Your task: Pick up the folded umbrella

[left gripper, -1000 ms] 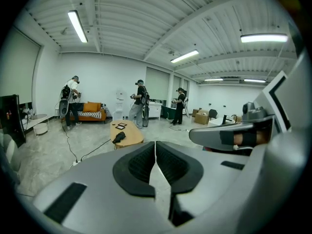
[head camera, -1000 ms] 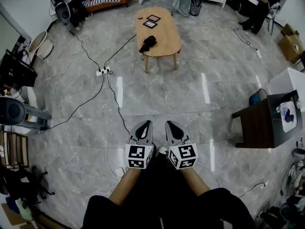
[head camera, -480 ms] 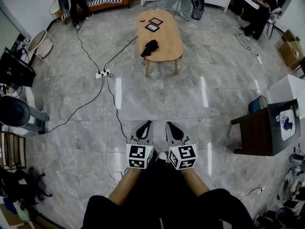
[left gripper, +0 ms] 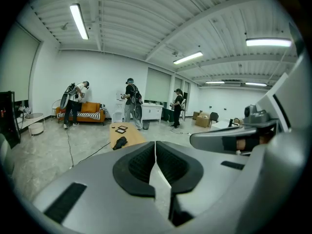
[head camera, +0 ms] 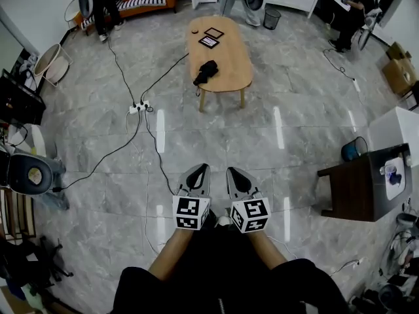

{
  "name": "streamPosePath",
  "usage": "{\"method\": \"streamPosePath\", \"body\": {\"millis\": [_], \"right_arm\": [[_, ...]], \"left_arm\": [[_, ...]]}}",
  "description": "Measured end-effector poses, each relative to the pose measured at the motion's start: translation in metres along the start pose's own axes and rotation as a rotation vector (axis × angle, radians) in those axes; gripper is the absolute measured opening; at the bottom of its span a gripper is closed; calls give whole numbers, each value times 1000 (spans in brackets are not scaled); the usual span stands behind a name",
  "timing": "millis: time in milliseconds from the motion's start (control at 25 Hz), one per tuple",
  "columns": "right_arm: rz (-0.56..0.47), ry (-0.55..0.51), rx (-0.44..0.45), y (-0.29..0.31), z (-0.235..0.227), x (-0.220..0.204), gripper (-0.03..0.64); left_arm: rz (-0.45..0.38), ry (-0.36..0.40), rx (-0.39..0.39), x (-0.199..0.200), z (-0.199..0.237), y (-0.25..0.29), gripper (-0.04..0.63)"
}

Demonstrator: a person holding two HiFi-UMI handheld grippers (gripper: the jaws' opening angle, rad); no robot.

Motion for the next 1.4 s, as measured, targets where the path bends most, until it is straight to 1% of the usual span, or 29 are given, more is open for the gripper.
{"method": "streamPosePath", "body": {"millis": [320, 600, 800, 1040, 1400], "right_arm": [[8, 8, -29, 27, -4, 18, 11], [-7, 10, -56, 46, -2, 32, 11], [-11, 10, -68, 62, 5, 37, 11], [-16, 19, -77, 75, 14, 40, 11], [-1, 41, -111, 73, 12, 34, 11]], "left_arm": [[4, 17, -42, 18, 20, 23, 18], [-5, 34, -69, 30, 39, 36, 18], [-4, 51, -70, 32, 56, 40, 18], [-1, 37, -64, 27, 76, 39, 18], [5, 28, -97, 24, 76, 44, 18]]}}
Point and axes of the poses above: the fingertips, and each gripper's own axes: y forward along the fingers, z to its left, x out of its top, the point moved 4 cm from there along -y, backward along the fingers, and after that the axes turned 12 degrees about z, right-handed, at the moved point
